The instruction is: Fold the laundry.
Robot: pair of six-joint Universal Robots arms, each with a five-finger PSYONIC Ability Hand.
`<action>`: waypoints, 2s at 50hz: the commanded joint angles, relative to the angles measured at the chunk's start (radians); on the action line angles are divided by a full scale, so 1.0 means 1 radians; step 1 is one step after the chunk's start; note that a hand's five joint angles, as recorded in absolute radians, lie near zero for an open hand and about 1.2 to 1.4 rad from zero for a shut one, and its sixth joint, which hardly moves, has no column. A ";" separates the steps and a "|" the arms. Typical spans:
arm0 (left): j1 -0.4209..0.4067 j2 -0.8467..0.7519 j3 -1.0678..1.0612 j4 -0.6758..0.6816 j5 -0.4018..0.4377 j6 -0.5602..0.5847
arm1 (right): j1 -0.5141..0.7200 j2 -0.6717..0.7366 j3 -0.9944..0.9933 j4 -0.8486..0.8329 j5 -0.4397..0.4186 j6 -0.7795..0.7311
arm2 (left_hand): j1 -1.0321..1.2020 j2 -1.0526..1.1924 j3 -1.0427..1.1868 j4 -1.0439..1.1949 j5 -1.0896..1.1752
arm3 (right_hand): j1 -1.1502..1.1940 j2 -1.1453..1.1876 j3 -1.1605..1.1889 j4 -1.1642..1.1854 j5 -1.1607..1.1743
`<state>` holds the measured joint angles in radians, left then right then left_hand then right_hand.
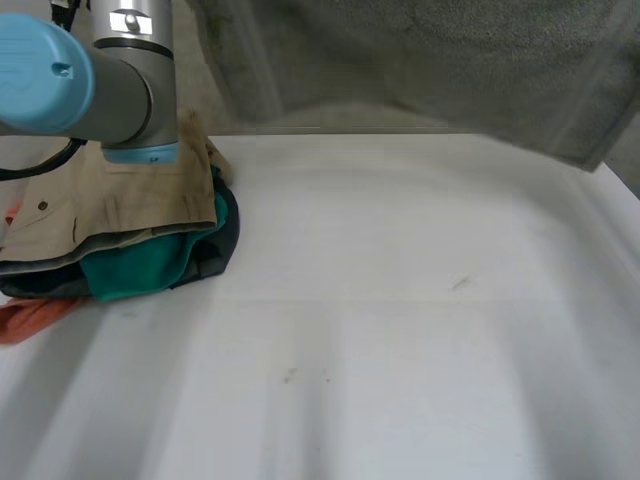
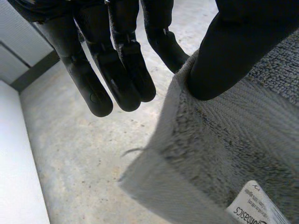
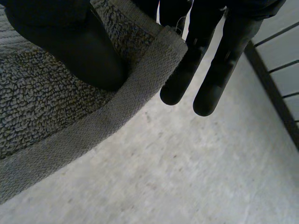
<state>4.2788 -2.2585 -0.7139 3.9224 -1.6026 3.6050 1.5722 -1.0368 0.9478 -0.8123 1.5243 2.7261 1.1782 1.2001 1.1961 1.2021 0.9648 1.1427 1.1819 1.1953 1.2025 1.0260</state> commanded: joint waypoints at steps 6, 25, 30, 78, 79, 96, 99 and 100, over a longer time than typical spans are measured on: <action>-0.019 0.111 -0.438 -0.041 0.096 -0.028 | -0.011 0.011 0.212 0.205 -0.136 -0.011 | 0.218 0.196 0.200 0.194 0.257 | 0.254 0.214 0.201 0.194 0.196; -0.059 0.269 -0.912 -0.603 -0.008 -0.002 | -0.133 -0.080 0.509 0.904 -0.256 -0.477 | 0.218 0.196 0.200 0.194 0.257 | 0.254 0.214 0.201 0.194 0.196; -0.096 0.392 -0.986 -0.860 -0.008 0.015 | -0.236 -0.195 0.623 1.217 -0.245 -0.750 | 0.218 0.196 0.200 0.194 0.257 | 0.254 0.214 0.201 0.194 0.196; -0.137 -0.143 -0.405 -0.298 -0.003 0.233 | -0.030 0.077 0.368 0.599 -0.062 -0.330 | -1.004 -1.026 -1.022 -1.028 -0.965 | -0.968 -1.007 -1.021 -1.028 -1.026; -0.137 -0.121 -0.430 -0.298 -0.003 0.227 | -0.038 0.051 0.387 0.623 -0.082 -0.324 | -1.004 -1.026 -1.022 -1.028 -0.965 | -0.968 -1.007 -1.021 -1.028 -1.026; -0.142 0.062 -0.719 -0.299 -0.005 0.041 | -0.233 0.020 0.585 0.759 -0.317 -0.328 | -1.004 -1.026 -1.022 -1.028 -0.965 | -0.565 -0.605 -0.618 -0.625 -0.623; -0.142 0.063 -0.719 -0.299 -0.005 0.040 | -0.235 0.052 0.569 0.730 -0.306 -0.332 | -1.004 -1.026 -1.022 -1.028 -0.965 | 0.005 -0.034 -0.048 -0.055 -0.053; -0.142 0.065 -0.719 -0.299 -0.005 0.040 | -0.239 0.066 0.560 0.716 -0.297 -0.338 | -1.004 -1.026 -1.022 -1.028 -0.965 | 0.251 0.212 0.199 0.191 0.193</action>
<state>4.1380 -2.1950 -1.4335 3.6232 -1.6071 3.6494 1.3331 -1.0353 1.5340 -0.0209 1.1990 2.3989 0.1927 0.2081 0.2152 0.2032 0.0486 0.5763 0.5698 0.5741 0.5749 0.3917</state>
